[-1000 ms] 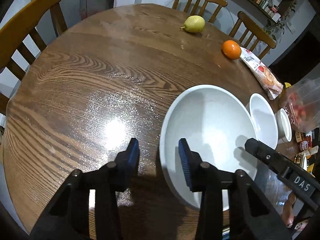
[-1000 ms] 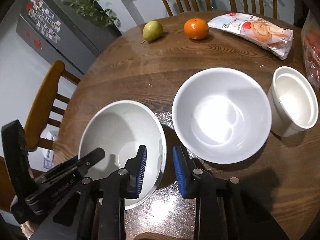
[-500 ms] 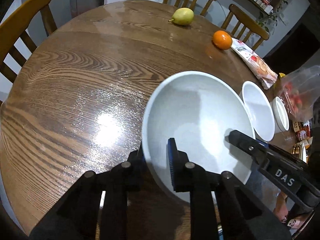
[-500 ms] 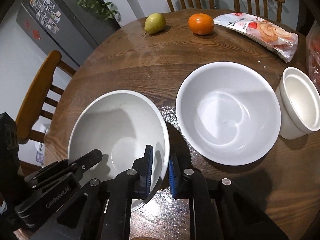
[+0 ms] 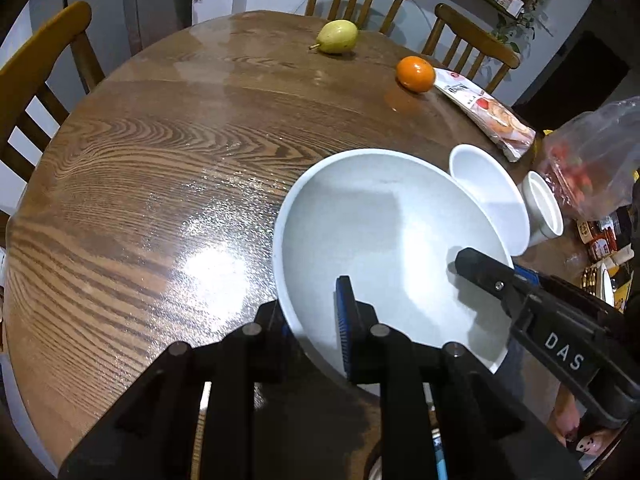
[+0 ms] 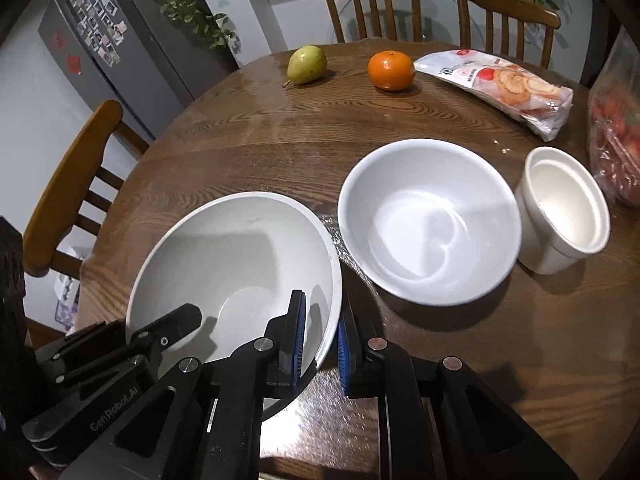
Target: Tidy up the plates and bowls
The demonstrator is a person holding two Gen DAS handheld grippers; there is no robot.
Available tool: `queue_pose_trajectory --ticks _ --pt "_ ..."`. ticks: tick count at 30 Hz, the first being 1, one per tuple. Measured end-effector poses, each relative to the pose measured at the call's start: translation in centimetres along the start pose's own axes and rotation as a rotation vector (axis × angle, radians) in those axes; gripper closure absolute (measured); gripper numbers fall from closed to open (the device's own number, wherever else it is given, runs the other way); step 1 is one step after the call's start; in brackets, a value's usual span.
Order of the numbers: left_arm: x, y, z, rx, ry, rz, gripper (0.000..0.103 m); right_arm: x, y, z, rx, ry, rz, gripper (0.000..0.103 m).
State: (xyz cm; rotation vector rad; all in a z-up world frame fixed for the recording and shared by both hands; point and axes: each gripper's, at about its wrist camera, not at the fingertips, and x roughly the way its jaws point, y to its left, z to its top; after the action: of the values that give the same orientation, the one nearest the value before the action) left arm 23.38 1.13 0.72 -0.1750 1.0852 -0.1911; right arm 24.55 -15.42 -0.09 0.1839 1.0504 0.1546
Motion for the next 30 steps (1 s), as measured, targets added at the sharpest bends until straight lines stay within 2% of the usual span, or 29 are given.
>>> queue_pose_trajectory --ticks 8,14,30 --pt "0.1 -1.6 -1.3 0.062 0.005 -0.005 0.086 -1.4 -0.7 -1.3 -0.008 -0.026 -0.036 0.087" --pt "0.9 -2.2 -1.7 0.083 0.032 -0.006 0.086 -0.9 -1.8 -1.9 0.015 0.000 -0.040 0.087" --pt "1.7 -2.5 -1.6 0.088 0.051 -0.006 0.085 -0.1 -2.3 -2.1 0.035 0.033 -0.051 0.087"
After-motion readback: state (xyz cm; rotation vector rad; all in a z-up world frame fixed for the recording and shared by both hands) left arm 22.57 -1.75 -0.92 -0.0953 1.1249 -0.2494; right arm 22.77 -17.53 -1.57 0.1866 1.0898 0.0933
